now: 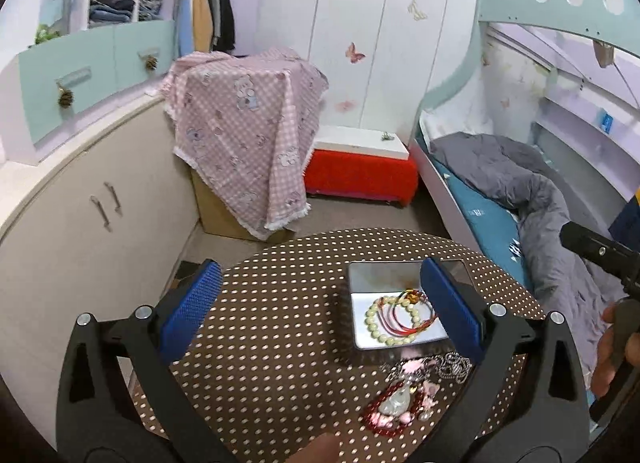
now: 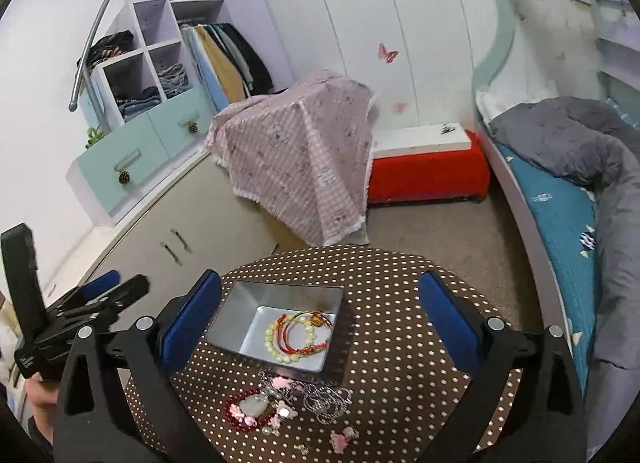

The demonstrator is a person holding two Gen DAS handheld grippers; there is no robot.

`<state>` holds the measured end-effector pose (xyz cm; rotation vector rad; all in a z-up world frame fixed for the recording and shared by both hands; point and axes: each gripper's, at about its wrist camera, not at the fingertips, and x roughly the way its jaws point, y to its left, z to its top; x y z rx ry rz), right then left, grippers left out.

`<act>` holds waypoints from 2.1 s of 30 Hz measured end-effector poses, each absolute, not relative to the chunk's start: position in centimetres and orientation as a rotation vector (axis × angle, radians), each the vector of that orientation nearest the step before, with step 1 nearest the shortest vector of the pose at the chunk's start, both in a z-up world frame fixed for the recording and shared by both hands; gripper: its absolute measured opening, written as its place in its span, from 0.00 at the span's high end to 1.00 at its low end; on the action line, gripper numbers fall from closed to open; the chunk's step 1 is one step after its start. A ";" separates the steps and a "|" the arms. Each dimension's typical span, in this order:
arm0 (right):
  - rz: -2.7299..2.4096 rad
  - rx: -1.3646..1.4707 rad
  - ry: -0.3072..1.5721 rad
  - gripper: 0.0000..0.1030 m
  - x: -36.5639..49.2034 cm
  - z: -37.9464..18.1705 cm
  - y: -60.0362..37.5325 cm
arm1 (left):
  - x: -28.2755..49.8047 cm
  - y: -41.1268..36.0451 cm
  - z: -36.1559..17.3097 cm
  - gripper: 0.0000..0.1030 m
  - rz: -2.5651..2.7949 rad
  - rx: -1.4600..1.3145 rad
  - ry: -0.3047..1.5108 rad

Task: Organize jewelry
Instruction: 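Carry both bracelets into the metal tin and open both tools, then move both tools back over the jewelry pile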

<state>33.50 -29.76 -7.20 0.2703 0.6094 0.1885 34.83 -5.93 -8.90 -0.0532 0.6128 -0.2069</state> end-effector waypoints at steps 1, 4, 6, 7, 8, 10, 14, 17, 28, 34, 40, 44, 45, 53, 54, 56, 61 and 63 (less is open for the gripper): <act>0.183 0.268 0.605 0.08 33.2 -7.2 -29.7 | 34.3 -5.7 -8.7 0.06 -0.206 -0.059 0.607; 0.170 0.265 0.587 0.08 31.6 -6.8 -29.8 | 32.8 -5.1 -8.2 0.06 -0.200 -0.061 0.591; 0.162 0.266 0.578 0.08 30.5 -6.5 -29.6 | 31.6 -4.8 -8.0 0.06 -0.199 -0.056 0.577; 0.163 0.264 0.572 0.08 30.0 -6.5 -29.4 | 31.1 -4.8 -7.9 0.06 -0.199 -0.057 0.572; 0.160 0.255 0.567 0.08 29.5 -6.4 -29.3 | 30.7 -4.6 -7.9 0.06 -0.199 -0.057 0.566; 0.149 0.241 0.560 0.08 28.7 -6.3 -29.0 | 29.8 -4.5 -7.7 0.06 -0.198 -0.054 0.556; 0.140 0.228 0.552 0.08 27.1 -6.4 -28.5 | 28.4 -4.3 -7.8 0.06 -0.191 -0.055 0.544; 0.130 0.212 0.561 0.08 26.0 -6.9 -28.5 | 27.1 -4.3 -8.2 0.06 -0.190 -0.058 0.543; 0.060 0.211 0.637 0.08 23.5 -10.7 -30.3 | 24.1 -9.6 -11.9 0.06 -0.324 0.029 0.597; 0.015 0.236 0.711 0.08 22.7 -14.2 -32.2 | 23.8 -13.8 -15.7 0.06 -0.412 0.081 0.664; 0.011 0.237 0.769 0.08 23.0 -16.9 -32.7 | 24.5 -16.5 -19.2 0.06 -0.442 0.114 0.752; 0.016 0.227 0.799 0.08 23.4 -18.2 -32.6 | 24.9 -17.4 -20.2 0.10 -0.468 0.119 0.784; 0.017 0.223 0.804 0.08 23.5 -18.4 -32.5 | 25.0 -17.6 -20.5 0.13 -0.478 0.120 0.795; 0.010 0.232 0.821 0.08 23.9 -19.3 -33.0 | 26.3 -18.8 -22.0 0.35 -0.532 0.123 0.871; 0.009 0.232 0.823 0.08 23.9 -19.4 -33.0 | 26.5 -18.9 -22.1 0.37 -0.539 0.119 0.881; 0.008 0.235 0.828 0.08 24.0 -19.6 -33.1 | 26.8 -19.2 -22.1 0.44 -0.550 0.119 0.879; 0.011 0.236 0.832 0.08 24.3 -19.8 -33.1 | 27.4 -19.3 -22.0 0.74 -0.588 0.121 0.883; 0.012 0.236 0.834 0.08 24.4 -19.9 -33.0 | 27.4 -19.3 -22.0 0.81 -0.608 0.110 0.888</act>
